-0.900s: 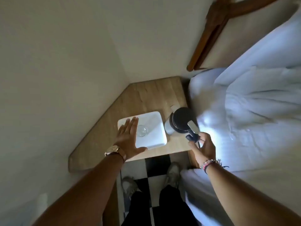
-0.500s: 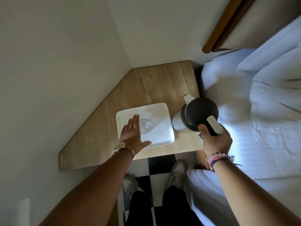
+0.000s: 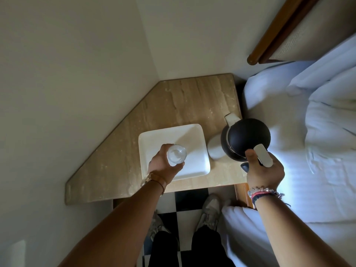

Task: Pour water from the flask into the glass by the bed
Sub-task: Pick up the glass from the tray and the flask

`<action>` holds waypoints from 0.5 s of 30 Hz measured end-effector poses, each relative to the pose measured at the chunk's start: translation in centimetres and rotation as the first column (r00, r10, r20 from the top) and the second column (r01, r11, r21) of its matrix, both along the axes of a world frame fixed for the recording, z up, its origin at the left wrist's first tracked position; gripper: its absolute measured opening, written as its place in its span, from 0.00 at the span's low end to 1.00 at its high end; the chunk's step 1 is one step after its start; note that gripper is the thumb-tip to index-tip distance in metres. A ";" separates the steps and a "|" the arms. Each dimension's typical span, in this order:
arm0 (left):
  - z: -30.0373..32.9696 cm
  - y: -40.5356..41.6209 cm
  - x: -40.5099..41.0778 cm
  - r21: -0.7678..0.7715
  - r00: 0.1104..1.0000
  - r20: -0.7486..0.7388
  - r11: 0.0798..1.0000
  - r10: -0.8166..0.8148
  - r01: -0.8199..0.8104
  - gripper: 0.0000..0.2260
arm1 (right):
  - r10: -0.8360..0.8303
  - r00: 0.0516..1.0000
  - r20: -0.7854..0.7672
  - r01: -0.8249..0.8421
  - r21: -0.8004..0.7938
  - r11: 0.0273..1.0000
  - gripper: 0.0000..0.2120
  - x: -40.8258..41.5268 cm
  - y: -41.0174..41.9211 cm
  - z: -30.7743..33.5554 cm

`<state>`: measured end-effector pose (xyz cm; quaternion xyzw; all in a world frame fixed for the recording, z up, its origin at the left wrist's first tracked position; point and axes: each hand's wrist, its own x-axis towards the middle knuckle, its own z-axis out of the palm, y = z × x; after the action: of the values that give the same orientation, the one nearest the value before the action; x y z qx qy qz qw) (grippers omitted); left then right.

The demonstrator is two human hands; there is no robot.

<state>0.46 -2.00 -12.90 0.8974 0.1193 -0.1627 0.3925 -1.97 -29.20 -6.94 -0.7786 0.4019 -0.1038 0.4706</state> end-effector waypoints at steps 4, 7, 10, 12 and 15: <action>0.6 -0.1 -0.1 -0.009 1.000 0.019 1.000 -0.019 0.019 0.29 | -0.009 1.000 -0.004 0.009 0.001 1.000 0.19 0.5 0.2 0.2; 1.0 0.1 -0.2 -0.020 0.999 0.048 0.999 -0.027 0.028 0.30 | -0.008 1.000 0.001 0.008 -0.053 0.999 0.35 1.0 0.5 0.1; 1.6 0.2 -0.2 -0.042 0.996 0.074 0.998 -0.040 0.043 0.30 | -0.003 1.000 0.006 0.004 -0.127 0.992 0.39 1.7 0.2 0.3; 2.0 0.1 -0.1 -0.063 0.994 0.095 0.997 -0.047 0.053 0.29 | 0.017 1.000 -0.012 -0.019 -0.186 0.982 0.38 2.5 -0.3 0.9; 2.8 -0.1 0.1 -0.085 0.993 0.104 0.994 -0.058 0.067 0.30 | 0.135 0.989 -0.059 -0.146 -0.299 0.943 0.40 3.2 -1.4 2.2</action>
<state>0.59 -2.05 -10.14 0.8895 0.0639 -0.1342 0.4321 1.26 -30.61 -4.75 -0.8700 0.3334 -0.1156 0.3444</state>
